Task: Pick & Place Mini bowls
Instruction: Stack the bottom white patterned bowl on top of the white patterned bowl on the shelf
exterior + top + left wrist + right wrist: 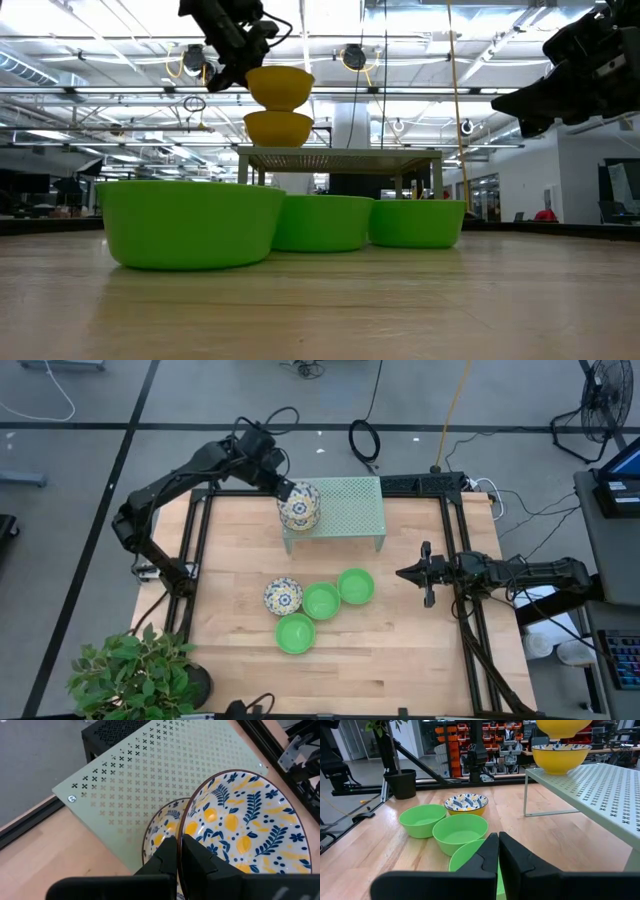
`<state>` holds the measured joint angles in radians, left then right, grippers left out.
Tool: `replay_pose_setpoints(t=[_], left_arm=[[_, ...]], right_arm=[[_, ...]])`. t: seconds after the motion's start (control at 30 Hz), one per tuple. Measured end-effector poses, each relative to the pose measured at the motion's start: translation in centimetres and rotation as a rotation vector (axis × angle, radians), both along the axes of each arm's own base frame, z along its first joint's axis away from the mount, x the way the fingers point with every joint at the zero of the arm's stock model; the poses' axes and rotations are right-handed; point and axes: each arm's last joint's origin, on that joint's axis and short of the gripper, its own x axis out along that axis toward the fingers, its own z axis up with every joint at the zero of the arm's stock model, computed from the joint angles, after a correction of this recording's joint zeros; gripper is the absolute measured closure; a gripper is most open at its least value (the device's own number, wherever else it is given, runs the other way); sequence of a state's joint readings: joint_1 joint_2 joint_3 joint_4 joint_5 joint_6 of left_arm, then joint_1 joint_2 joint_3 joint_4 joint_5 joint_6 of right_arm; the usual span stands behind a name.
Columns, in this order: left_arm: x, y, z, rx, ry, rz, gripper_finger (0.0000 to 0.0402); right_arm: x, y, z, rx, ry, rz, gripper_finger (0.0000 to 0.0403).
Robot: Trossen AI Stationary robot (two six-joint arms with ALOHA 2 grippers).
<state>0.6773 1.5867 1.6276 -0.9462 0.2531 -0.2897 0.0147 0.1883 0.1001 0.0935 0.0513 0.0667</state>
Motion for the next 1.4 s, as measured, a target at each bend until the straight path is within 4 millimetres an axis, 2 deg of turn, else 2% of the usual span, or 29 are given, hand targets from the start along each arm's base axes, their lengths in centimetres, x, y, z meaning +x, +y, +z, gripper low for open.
replay_pose_setpoints(t=[0.3, 1.23, 1.4], left_arm=[[0.6, -0.3, -1.2, -0.015, 0.07, -0.028, 0.0392], [1.0, -0.5, -1.5, 0.046, 0.121, -0.021, 0.0392], [1.0, -0.4, -2.4, 0.051, 0.145, -0.009, 0.0392]], right_arm=[[0.0, 0.0, 0.0, 0.0, 0.0, 0.0, 0.0403], [0.0, 0.0, 0.0, 0.0, 0.0, 0.0, 0.0403], [0.0, 0.0, 0.0, 0.0, 0.0, 0.0, 0.0403]])
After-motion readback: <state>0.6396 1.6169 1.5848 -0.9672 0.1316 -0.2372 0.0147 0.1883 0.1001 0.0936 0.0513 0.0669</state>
